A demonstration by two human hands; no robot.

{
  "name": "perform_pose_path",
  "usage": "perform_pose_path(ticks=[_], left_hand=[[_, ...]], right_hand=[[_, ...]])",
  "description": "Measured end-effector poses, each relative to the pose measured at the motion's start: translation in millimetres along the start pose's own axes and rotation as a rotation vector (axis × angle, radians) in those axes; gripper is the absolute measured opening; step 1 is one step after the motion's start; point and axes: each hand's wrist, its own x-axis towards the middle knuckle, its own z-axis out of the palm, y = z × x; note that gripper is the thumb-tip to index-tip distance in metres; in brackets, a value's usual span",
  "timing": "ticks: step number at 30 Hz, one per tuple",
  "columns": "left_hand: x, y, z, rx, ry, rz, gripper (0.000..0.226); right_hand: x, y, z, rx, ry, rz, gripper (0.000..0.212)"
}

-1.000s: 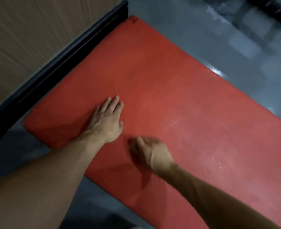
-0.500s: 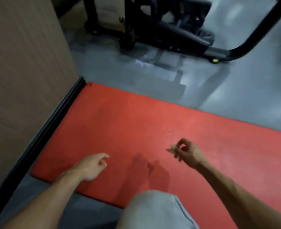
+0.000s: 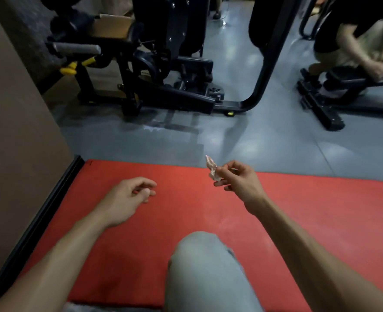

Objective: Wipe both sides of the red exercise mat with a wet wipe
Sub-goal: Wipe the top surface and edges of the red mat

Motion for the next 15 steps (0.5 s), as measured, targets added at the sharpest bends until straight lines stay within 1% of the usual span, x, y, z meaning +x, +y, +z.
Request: perform_pose_path(ticks=[6, 8, 10, 12, 15], left_hand=[[1.2, 40.4, 10.7, -0.160, -0.014, 0.099, 0.029], [8.2, 55.8, 10.8, -0.208, -0.012, 0.130, 0.024], [15.5, 70.3, 14.8, -0.253, -0.016, 0.146, 0.022], [24.0, 83.0, 24.0, -0.275, -0.037, 0.150, 0.021], [33.1, 105.3, 50.8, -0.275, -0.095, 0.152, 0.022]], right_hand=[[-31.4, -69.1, -15.8, -0.036, 0.045, -0.135, 0.026], [-41.0, -91.4, -17.8, -0.050, 0.010, -0.184, 0.027], [-50.1, -109.4, -18.9, -0.064, -0.001, -0.255, 0.021], [-56.7, -117.0, -21.7, -0.068, 0.032, -0.315, 0.014], [-61.9, -102.9, -35.9, -0.053, 0.077, -0.339, 0.009]])
